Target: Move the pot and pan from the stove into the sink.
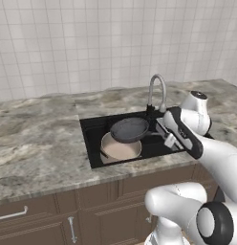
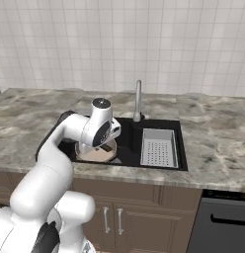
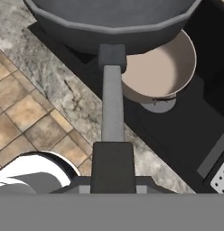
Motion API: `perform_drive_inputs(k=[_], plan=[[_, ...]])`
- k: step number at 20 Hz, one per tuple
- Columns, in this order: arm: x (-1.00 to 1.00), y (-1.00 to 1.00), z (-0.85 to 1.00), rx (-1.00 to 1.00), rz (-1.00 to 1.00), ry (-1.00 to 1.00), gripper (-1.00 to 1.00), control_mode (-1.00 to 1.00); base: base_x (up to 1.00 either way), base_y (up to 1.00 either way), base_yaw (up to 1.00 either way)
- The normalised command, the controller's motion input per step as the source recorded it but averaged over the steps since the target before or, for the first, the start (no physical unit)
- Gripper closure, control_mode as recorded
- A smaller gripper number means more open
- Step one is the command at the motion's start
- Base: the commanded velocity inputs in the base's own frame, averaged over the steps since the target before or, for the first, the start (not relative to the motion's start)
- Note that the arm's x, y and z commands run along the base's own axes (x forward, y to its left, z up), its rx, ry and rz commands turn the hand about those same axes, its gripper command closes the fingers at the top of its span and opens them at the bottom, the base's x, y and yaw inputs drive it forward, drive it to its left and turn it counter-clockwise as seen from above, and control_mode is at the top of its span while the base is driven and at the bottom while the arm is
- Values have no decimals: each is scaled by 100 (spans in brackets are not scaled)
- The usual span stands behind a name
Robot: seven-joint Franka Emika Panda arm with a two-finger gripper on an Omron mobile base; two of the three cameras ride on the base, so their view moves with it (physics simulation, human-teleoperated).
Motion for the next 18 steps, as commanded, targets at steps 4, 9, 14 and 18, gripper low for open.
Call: perform_drive_inputs(k=[4,9,14,18], plan=[[5,0,-9,0,-1,2,100,-100,0,0,0],[18,0,-16,-3,-4,7,100,-100,0,0,0],[45,2,-28,-7,-14,11,100,-100,0,0,0],[55,4,-31,-9,-19,12,100,-100,0,0,0]])
